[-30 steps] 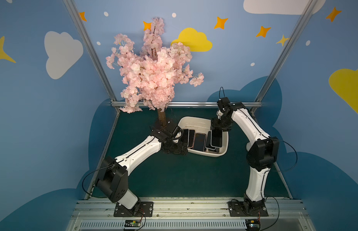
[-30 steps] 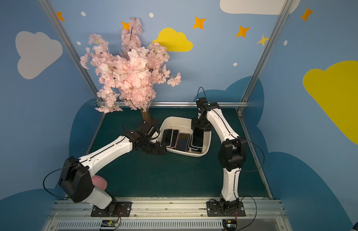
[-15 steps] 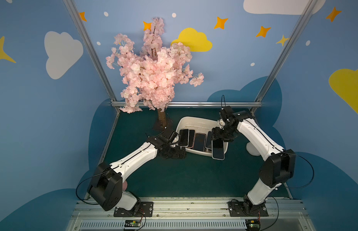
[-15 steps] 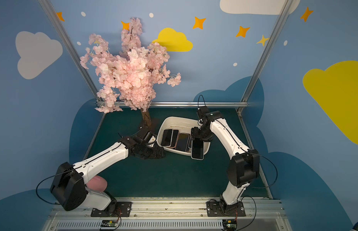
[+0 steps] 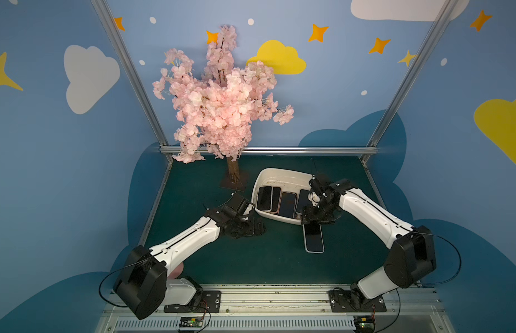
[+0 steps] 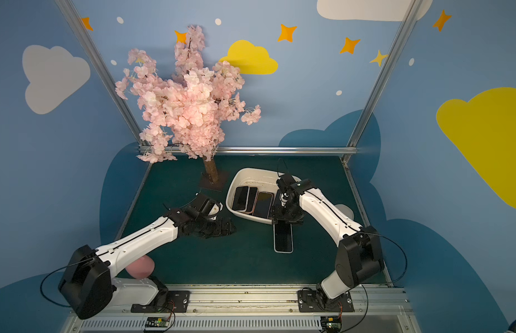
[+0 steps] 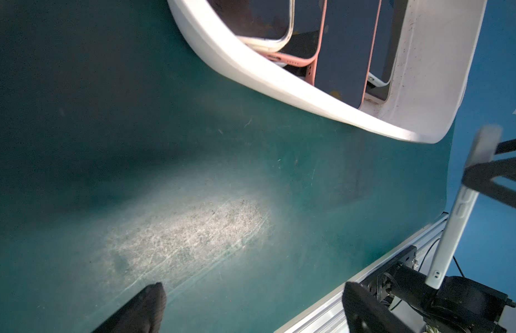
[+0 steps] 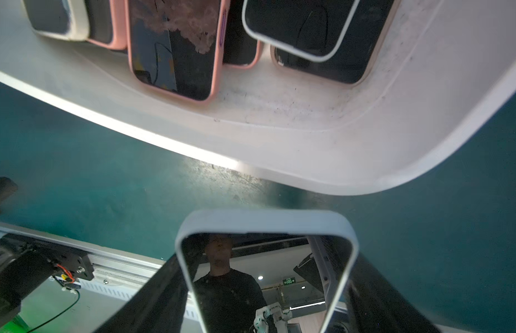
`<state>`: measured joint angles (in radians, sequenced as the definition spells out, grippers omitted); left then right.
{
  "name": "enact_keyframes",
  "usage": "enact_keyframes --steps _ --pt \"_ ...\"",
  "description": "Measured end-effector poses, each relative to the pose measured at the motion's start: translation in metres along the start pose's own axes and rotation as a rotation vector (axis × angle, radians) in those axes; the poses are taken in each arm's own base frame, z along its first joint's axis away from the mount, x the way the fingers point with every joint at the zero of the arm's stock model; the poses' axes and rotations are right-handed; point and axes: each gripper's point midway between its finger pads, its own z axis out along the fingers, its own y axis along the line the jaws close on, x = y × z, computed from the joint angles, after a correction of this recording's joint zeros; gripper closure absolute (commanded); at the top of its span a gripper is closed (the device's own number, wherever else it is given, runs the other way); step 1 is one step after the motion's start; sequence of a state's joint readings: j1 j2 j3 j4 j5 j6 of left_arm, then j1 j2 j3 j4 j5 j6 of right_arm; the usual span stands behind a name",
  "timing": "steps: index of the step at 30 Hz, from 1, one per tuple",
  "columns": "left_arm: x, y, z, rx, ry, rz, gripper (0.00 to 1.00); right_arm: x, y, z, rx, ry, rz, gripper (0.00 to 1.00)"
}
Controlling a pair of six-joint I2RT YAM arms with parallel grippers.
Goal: Take the phone out of the storage box
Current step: Place the phone at the center of the board.
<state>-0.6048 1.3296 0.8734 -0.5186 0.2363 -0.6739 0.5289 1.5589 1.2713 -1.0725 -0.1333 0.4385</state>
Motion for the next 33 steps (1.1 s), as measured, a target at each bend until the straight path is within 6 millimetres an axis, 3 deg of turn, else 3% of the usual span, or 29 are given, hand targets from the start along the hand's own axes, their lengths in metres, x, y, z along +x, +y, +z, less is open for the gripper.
enact_keyframes --steps 8,15,24,33 --pt "0.001 -0.001 0.002 0.014 -0.012 -0.020 0.00 0.026 0.009 0.028 0.020 0.054 -0.044 0.50" --pt "0.001 -0.003 0.005 0.016 -0.010 -0.019 0.00 0.033 0.015 0.044 0.045 0.060 -0.068 0.50" --pt "0.004 -0.001 0.007 0.008 0.003 -0.021 0.00 0.041 -0.008 0.072 0.158 0.076 -0.008 0.49" --pt "0.009 0.002 0.006 -0.006 0.021 -0.025 0.00 0.036 -0.017 0.090 0.221 0.053 0.018 0.44"
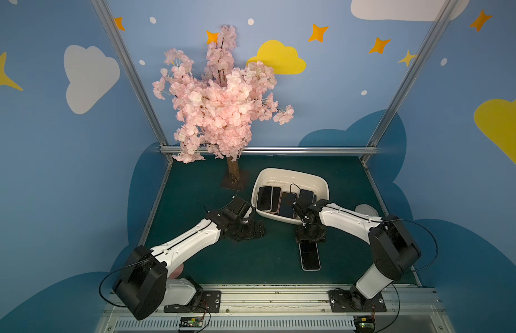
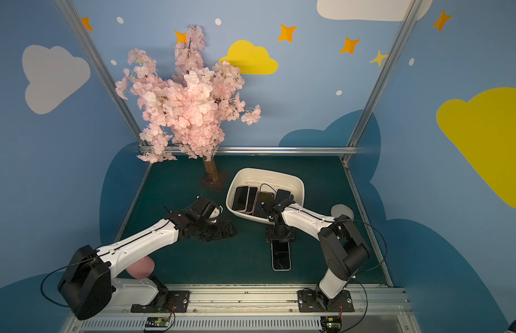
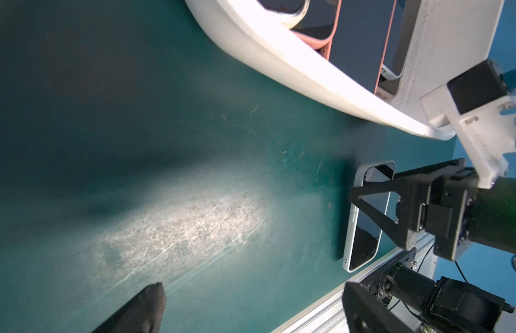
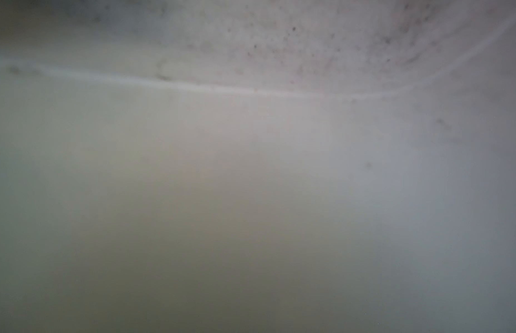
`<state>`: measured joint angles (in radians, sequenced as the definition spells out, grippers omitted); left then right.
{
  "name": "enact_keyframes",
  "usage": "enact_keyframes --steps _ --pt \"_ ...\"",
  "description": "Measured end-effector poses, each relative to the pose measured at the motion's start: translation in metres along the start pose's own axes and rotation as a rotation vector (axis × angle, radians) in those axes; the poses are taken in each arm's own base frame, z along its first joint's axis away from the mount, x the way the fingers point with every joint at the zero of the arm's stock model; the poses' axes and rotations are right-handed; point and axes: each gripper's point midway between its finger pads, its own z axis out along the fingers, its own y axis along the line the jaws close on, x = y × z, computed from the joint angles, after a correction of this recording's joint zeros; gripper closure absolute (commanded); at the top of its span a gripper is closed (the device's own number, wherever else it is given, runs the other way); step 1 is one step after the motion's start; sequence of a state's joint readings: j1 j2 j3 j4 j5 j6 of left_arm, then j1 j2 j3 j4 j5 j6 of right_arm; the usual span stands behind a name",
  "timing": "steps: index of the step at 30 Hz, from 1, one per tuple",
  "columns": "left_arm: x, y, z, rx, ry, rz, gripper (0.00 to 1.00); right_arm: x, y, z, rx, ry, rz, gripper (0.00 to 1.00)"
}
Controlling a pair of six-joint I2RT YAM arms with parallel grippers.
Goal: Take the phone out of the storage box
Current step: Place the phone at the center of the board.
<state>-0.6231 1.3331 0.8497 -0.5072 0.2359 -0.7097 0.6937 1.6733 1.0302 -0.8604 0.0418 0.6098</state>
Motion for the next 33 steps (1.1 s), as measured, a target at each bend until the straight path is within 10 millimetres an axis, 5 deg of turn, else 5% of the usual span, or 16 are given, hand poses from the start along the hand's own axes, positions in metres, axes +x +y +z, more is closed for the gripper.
enact_keyframes --steps 23,27,33 --pt "-0.008 0.000 0.000 -0.021 -0.002 0.016 0.00 -0.004 -0.001 0.015 0.023 -0.001 0.015 0.16" --pt "-0.010 0.000 -0.001 -0.022 -0.006 0.012 0.00 -0.004 -0.001 0.015 0.025 -0.003 0.014 0.03" --pt "-0.023 -0.011 -0.004 0.003 -0.015 0.017 0.00 -0.004 -0.003 0.015 0.032 -0.004 0.014 0.02"
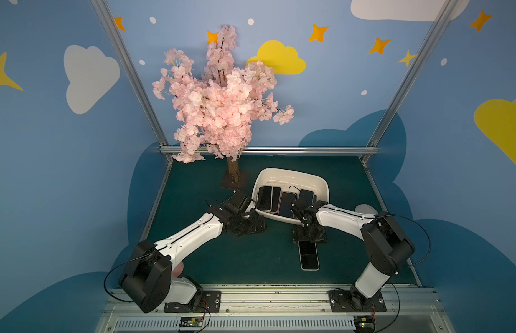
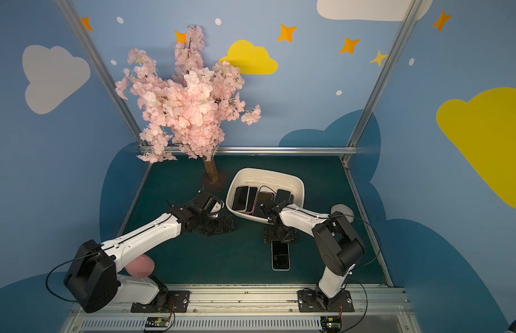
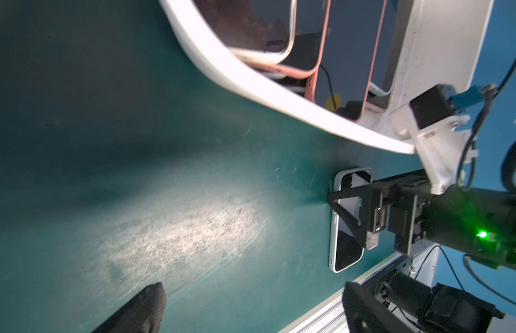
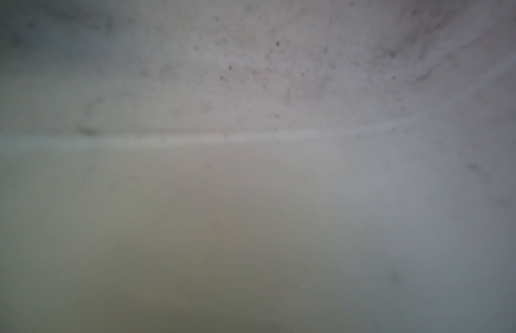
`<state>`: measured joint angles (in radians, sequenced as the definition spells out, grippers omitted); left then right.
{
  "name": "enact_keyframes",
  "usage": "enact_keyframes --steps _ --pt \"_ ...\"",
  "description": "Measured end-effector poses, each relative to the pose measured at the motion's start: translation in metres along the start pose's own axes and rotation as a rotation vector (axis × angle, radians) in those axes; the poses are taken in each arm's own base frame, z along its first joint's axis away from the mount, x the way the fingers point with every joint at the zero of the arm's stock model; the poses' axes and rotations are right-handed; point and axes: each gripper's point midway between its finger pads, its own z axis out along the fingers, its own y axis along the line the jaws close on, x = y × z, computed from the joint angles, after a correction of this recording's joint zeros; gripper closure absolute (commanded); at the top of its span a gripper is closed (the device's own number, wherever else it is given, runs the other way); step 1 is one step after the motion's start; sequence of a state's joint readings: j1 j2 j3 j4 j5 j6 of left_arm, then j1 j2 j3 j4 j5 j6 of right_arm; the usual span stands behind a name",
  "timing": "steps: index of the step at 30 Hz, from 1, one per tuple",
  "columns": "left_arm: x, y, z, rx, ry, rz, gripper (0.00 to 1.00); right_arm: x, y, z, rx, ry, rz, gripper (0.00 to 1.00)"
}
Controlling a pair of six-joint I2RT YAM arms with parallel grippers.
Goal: Take the phone out of the storage box
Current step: Place the phone at the center of the board, then pick up the phone from the storage box.
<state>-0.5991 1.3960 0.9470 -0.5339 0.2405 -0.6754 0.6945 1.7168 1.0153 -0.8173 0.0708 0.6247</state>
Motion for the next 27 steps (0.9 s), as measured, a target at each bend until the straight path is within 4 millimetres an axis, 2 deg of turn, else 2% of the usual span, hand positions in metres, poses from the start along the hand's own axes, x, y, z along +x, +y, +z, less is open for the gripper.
enact_keyframes --steps 4,8,12,16,19,22,27 --pt "-0.008 -0.008 -0.005 0.016 -0.016 0.010 0.00 0.002 -0.001 -0.003 -0.005 -0.002 -0.003 0.02" --pt "-0.014 -0.013 -0.010 0.032 -0.027 0.014 0.00 0.006 -0.003 -0.026 -0.032 -0.035 -0.011 0.02" --pt "-0.019 -0.014 -0.015 0.042 -0.043 0.010 0.00 0.005 -0.001 -0.077 -0.121 -0.120 -0.016 0.02" --pt "-0.024 -0.020 -0.027 0.066 -0.074 0.017 0.00 -0.010 -0.002 -0.132 -0.201 -0.272 0.018 0.02" --pt "-0.026 -0.026 -0.041 0.091 -0.110 0.022 0.00 -0.031 -0.013 -0.159 -0.219 -0.345 0.071 0.02" --pt "-0.028 -0.032 -0.057 0.113 -0.151 0.031 0.00 -0.066 -0.024 -0.168 -0.202 -0.368 0.132 0.02" --pt "-0.024 -0.033 -0.082 0.123 -0.206 0.036 0.00 -0.125 -0.034 -0.142 -0.144 -0.295 0.212 0.04"
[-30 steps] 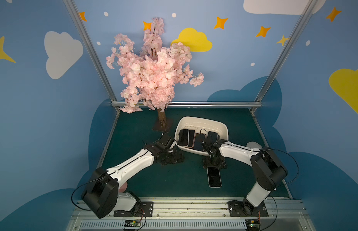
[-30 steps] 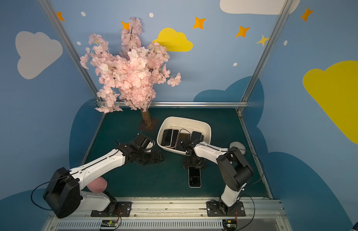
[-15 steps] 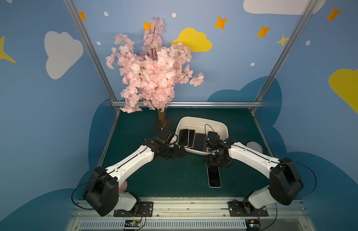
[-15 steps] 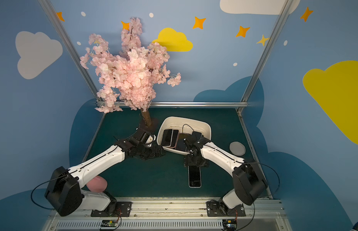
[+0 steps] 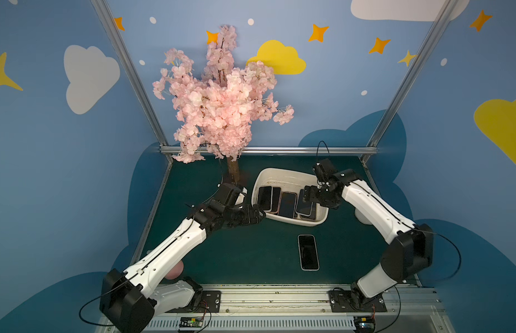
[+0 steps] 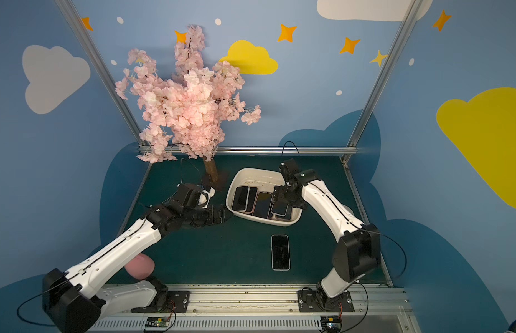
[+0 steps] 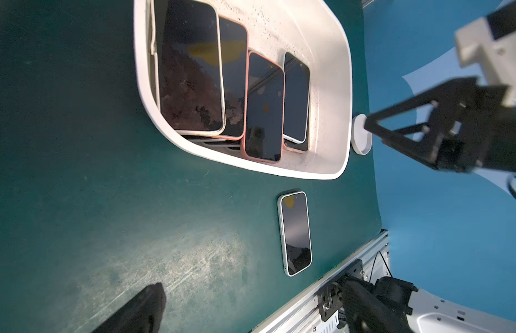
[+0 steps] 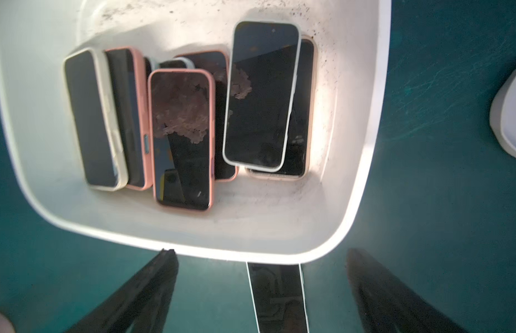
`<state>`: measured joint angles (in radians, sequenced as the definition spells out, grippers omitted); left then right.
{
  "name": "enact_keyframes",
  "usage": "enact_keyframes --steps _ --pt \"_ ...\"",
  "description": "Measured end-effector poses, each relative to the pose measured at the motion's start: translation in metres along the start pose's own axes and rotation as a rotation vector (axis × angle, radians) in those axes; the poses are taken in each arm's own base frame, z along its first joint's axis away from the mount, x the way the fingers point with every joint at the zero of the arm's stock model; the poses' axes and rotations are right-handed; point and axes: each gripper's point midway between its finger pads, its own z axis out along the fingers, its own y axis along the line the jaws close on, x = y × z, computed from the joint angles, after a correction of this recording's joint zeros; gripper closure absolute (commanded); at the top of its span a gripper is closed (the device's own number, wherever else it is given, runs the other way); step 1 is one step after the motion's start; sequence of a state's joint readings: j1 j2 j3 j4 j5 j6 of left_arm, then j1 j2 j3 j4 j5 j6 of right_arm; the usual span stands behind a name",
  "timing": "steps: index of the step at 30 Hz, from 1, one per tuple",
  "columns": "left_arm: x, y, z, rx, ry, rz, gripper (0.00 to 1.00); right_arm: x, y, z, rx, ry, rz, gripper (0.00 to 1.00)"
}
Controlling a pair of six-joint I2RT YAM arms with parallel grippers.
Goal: Take the phone out of the storage box
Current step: Pick up the phone from the storage box.
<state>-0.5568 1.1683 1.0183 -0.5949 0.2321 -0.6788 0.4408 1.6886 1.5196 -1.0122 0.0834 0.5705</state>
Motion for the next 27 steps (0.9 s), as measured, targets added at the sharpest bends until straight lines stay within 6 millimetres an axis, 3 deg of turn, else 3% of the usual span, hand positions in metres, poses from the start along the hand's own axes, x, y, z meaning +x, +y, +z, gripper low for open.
enact_keyframes --steps 7,16,27 --pt "0.006 0.005 -0.019 0.004 -0.052 -0.004 0.00 -0.050 0.019 0.059 0.029 0.088 0.038 0.05" --pt "-0.002 0.013 -0.008 -0.032 -0.027 0.008 0.00 -0.065 0.027 0.093 0.061 0.125 0.048 0.05" --pt "-0.005 0.015 0.013 -0.020 0.048 0.022 0.00 -0.062 0.007 0.111 0.137 0.162 0.063 0.05"
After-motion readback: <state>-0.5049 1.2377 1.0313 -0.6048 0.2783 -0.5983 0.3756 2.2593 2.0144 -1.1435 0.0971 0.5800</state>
